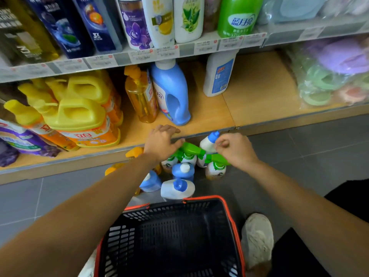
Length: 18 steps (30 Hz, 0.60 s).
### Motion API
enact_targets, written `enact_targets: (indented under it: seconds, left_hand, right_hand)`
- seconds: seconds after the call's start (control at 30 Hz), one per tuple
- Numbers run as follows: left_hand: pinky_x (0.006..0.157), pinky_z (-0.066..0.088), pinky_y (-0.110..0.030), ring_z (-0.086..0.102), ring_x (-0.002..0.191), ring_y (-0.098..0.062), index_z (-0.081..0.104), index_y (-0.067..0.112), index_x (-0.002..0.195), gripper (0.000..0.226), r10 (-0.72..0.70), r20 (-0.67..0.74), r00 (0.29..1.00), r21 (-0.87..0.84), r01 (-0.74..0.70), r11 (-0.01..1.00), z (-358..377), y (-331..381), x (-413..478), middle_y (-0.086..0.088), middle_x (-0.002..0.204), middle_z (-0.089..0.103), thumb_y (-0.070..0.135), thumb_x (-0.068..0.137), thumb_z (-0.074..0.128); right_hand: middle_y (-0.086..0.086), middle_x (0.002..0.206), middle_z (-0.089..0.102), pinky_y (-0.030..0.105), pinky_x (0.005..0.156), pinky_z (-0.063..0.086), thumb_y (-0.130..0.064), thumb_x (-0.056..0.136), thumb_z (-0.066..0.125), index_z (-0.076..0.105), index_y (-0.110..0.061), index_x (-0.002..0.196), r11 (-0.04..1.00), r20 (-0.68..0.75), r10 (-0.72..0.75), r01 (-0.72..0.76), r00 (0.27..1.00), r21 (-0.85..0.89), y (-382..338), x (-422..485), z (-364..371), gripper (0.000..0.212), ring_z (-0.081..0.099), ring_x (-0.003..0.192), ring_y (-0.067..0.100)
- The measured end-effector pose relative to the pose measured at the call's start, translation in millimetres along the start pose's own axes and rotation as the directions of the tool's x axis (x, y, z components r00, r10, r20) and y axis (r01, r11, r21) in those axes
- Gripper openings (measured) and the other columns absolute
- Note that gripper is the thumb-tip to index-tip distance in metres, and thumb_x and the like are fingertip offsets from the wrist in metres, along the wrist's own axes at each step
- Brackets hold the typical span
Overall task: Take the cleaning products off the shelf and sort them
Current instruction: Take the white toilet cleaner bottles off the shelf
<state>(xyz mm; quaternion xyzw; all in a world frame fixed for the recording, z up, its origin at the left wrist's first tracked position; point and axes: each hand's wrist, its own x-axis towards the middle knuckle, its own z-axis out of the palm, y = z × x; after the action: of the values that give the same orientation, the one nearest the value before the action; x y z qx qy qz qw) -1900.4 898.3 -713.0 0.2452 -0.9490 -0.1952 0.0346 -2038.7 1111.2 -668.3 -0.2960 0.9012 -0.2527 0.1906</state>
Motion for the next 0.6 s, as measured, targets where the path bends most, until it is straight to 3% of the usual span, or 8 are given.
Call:
enact_targets:
  seconds: [0.07,0.17,0.3,0.43,0.53,0.6]
  left_hand:
    - [0.105,0.037,-0.044,0.046,0.131,-0.027,0.059,0.028,0.135,0.057,-0.024,0.084,0.996,0.051,0.020,0.999,14,0,16,0.001,0.143,0.057,0.066,0.093,0.051]
    - [0.107,0.034,-0.046,0.042,0.136,-0.025,0.053,0.038,0.140,0.072,-0.077,0.169,0.983,0.057,0.068,0.996,36,3,25,0.006,0.149,0.051,0.082,0.086,0.038]
    - [0.103,0.037,-0.043,0.047,0.129,-0.022,0.057,0.041,0.134,0.084,-0.094,0.105,0.990,0.072,0.087,0.994,47,-2,29,0.011,0.142,0.056,0.090,0.075,0.023]
    - [0.104,0.037,-0.042,0.045,0.131,-0.020,0.058,0.039,0.135,0.085,-0.089,0.123,0.989,0.058,0.082,0.995,48,-8,31,0.013,0.144,0.054,0.088,0.074,0.025]
    - [0.104,0.040,-0.042,0.044,0.130,-0.019,0.060,0.038,0.134,0.085,-0.077,0.116,0.990,0.024,0.074,0.997,47,-8,33,0.013,0.143,0.055,0.088,0.074,0.026]
    - [0.103,0.042,-0.042,0.045,0.128,-0.019,0.062,0.038,0.132,0.084,-0.070,0.097,0.993,-0.014,0.071,0.997,48,-9,34,0.013,0.140,0.056,0.088,0.074,0.027]
  right_hand:
    - [-0.006,0.079,0.070,0.024,0.071,0.045,-0.021,0.083,0.074,0.076,-0.023,0.088,0.996,-0.110,0.015,-0.006,0.994,0.086,-4,31,-8,0.005,0.069,0.086,0.017]
    - [0.001,0.091,0.072,0.029,0.081,0.052,-0.026,0.085,0.076,0.073,-0.015,0.108,0.979,-0.165,0.049,-0.014,0.985,0.205,-6,82,-9,0.025,0.067,0.089,0.018]
    - [-0.005,0.114,0.063,0.025,0.078,0.046,-0.033,0.085,0.077,0.058,-0.020,0.132,0.957,-0.135,0.074,-0.032,0.988,0.288,0,152,-4,0.052,0.058,0.100,0.012]
    - [-0.014,0.122,0.057,0.036,0.095,0.047,-0.026,0.083,0.080,0.045,-0.027,0.140,0.907,-0.113,0.154,-0.095,0.982,0.411,9,210,3,0.067,0.054,0.115,0.014]
    - [-0.001,0.140,0.052,0.041,0.098,0.043,-0.034,0.082,0.081,0.030,-0.025,0.151,0.847,-0.065,0.248,-0.184,0.967,0.498,20,241,6,0.086,0.052,0.127,0.022]
    - [0.002,0.147,0.047,0.044,0.104,0.041,-0.037,0.082,0.080,0.022,-0.028,0.154,0.818,-0.003,0.218,-0.181,0.976,0.546,25,258,7,0.093,0.051,0.127,0.020]
